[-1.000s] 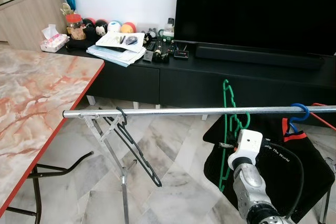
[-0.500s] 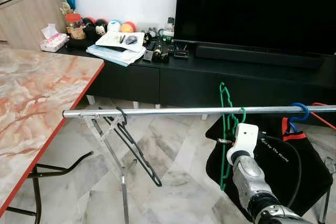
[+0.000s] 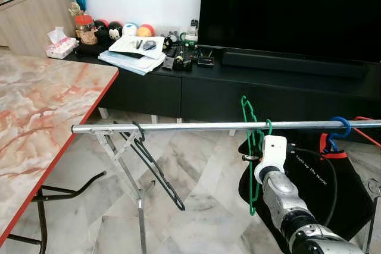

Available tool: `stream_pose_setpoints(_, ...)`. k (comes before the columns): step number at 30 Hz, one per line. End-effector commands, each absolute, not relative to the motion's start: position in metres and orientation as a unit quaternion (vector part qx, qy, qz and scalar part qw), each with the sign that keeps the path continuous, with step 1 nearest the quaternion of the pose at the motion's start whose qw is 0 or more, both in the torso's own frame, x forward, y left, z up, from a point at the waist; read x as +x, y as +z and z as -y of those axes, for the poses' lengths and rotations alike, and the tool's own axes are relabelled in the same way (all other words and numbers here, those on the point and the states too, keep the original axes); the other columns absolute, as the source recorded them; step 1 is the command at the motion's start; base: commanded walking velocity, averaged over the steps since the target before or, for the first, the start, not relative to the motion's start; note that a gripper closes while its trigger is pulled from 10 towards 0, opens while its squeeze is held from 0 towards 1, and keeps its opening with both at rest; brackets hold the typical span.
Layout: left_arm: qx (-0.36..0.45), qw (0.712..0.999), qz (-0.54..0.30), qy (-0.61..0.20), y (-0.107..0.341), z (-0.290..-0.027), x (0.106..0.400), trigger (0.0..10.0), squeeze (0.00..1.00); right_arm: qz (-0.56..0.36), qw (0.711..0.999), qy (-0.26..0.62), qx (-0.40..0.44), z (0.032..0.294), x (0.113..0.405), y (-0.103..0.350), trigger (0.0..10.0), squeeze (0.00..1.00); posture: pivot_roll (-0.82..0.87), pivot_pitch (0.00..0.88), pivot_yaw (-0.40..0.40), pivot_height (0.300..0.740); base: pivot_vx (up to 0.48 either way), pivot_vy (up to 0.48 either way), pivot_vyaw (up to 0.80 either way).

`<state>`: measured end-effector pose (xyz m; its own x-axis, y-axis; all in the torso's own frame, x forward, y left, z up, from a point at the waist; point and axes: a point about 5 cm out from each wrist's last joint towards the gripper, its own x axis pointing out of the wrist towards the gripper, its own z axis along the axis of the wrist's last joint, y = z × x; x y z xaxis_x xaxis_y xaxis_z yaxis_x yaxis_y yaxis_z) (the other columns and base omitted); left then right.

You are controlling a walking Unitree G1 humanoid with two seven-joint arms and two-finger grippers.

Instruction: Hang hanger

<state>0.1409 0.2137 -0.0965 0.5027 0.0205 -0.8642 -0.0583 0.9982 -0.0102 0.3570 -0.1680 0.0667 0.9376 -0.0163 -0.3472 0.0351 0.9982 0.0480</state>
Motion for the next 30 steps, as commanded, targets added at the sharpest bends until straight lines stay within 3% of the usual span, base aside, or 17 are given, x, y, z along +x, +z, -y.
stream_pose_setpoints(1,-0.020,0.854,-0.519,0.014,-0.101,-0.212,0.131,10.0,0.00,-0.208,0.978,-0.001,0.019,0.165,0.352,0.057,10.0,0.00,-0.01,0.055,-0.029,0.740,0.000,0.000,0.00)
stream_pose_setpoints(21,-0.017,0.852,-0.523,0.003,-0.101,-0.210,0.131,10.0,0.00,-0.231,0.972,0.029,0.026,0.159,0.346,0.047,10.0,0.02,-0.01,0.058,-0.027,0.740,0.000,0.000,0.00)
stream_pose_setpoints(22,-0.017,0.852,-0.523,0.002,-0.101,-0.210,0.131,10.0,0.00,-0.233,0.972,0.028,0.024,0.160,0.345,0.047,10.0,0.12,-0.01,0.058,-0.028,0.740,0.000,0.000,0.00)
stream_pose_setpoints(23,-0.017,0.852,-0.523,0.002,-0.101,-0.210,0.131,10.0,0.00,-0.235,0.971,0.029,0.028,0.160,0.345,0.046,10.0,0.69,-0.01,0.058,-0.028,0.740,0.000,0.000,0.00)
stream_pose_setpoints(25,-0.017,0.852,-0.523,0.002,-0.101,-0.210,0.131,10.0,0.00,-0.235,0.971,0.030,0.029,0.161,0.344,0.046,10.0,0.72,-0.01,0.057,-0.028,0.740,0.000,0.000,0.00)
stream_pose_setpoints(30,-0.017,0.852,-0.523,0.001,-0.101,-0.210,0.131,10.0,0.00,-0.219,0.975,0.023,0.030,0.163,0.346,0.049,10.0,0.68,-0.01,0.058,-0.028,0.740,0.000,0.000,0.00)
